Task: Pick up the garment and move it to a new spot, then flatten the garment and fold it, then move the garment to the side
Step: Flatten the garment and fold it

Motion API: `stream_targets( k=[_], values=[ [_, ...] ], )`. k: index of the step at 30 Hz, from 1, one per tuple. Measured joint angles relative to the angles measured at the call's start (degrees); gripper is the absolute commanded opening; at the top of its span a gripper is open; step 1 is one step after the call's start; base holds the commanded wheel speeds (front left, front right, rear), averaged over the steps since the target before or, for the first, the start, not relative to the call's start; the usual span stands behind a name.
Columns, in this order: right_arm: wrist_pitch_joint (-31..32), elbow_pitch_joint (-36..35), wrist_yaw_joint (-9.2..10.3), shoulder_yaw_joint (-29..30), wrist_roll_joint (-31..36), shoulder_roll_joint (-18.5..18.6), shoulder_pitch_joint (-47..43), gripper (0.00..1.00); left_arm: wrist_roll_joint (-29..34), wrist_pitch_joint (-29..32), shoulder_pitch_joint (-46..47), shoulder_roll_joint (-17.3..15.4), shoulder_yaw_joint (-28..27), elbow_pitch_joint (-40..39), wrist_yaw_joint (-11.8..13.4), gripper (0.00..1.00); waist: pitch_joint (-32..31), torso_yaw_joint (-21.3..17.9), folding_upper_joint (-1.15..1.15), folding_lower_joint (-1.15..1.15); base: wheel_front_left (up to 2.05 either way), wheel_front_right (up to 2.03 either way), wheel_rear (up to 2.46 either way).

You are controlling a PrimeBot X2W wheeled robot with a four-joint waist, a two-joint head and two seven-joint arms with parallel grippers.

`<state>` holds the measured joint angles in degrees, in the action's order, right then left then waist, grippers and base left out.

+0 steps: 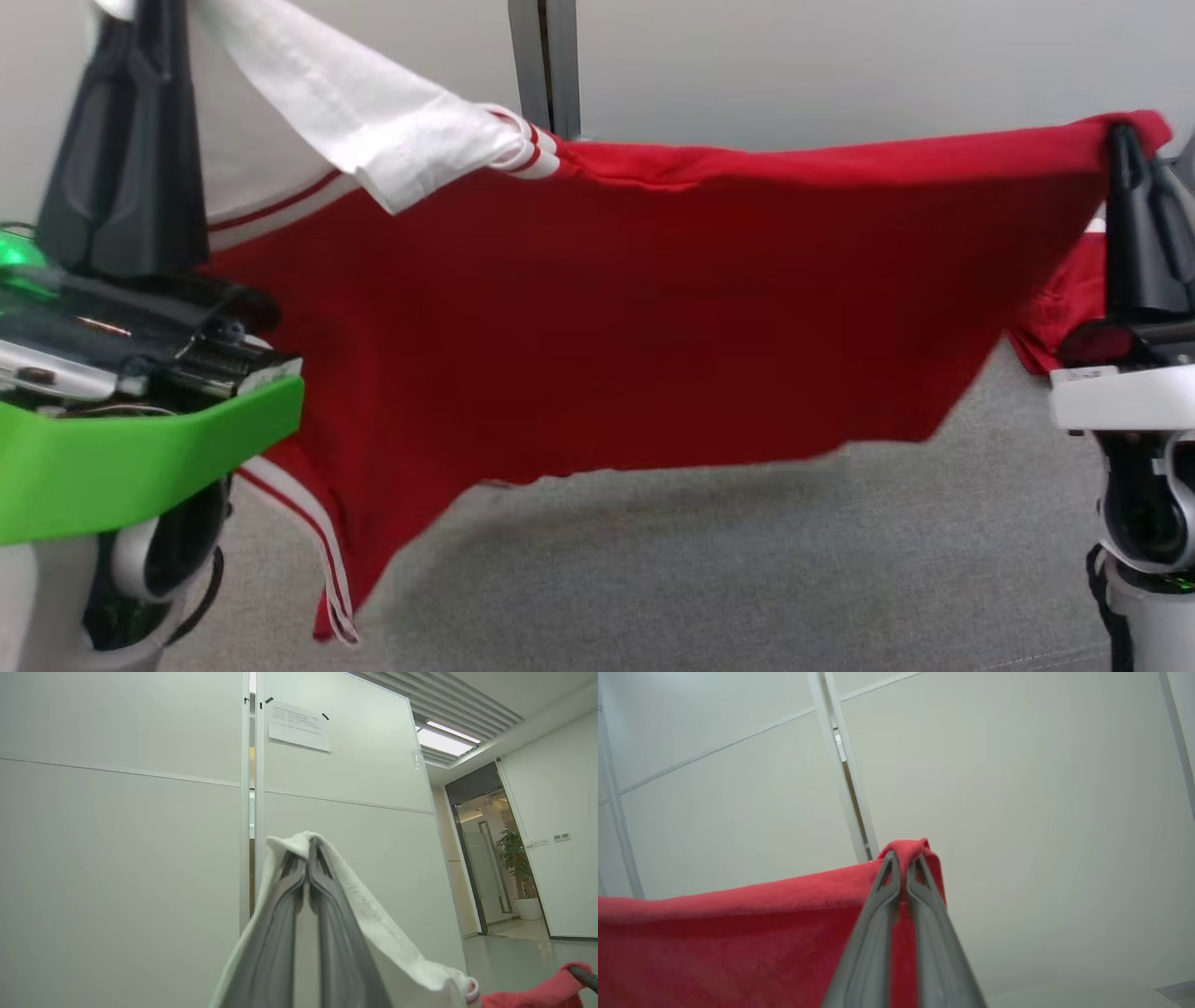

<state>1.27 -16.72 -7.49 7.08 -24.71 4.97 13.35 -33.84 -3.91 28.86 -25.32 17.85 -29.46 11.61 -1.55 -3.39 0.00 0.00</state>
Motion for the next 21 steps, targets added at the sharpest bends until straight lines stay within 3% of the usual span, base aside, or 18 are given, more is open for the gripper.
stream_targets(
  k=[6,11,16,21],
  values=[
    [5.6,-16.2,0.0,3.5,2.8,-0.7,-1.6,0.0,2.2,6.5,7.0,-3.7,-1.2,-7.0,0.5,0.0,0.8,-0.9,0.0,0.0,0.0,0.0,0.0],
    [9.3,-22.0,0.0,4.4,3.2,-1.1,-2.2,0.0,2.2,10.3,11.6,-4.9,-1.8,-7.7,0.6,0.0,2.3,-1.2,0.0,0.0,0.0,0.0,0.0],
    [11.7,-17.3,0.0,3.4,3.7,-1.4,-1.4,0.0,1.7,11.5,13.7,-4.9,-1.4,-2.3,0.1,0.0,5.2,-1.1,0.0,0.0,0.0,0.0,0.0],
    [10.6,-1.3,0.0,-1.3,5.1,-1.5,13.3,0.0,1.9,12.0,21.6,-5.9,-1.3,9.3,-2.6,0.0,10.3,-1.1,0.0,0.0,0.0,0.0,0.0]
  ],
)
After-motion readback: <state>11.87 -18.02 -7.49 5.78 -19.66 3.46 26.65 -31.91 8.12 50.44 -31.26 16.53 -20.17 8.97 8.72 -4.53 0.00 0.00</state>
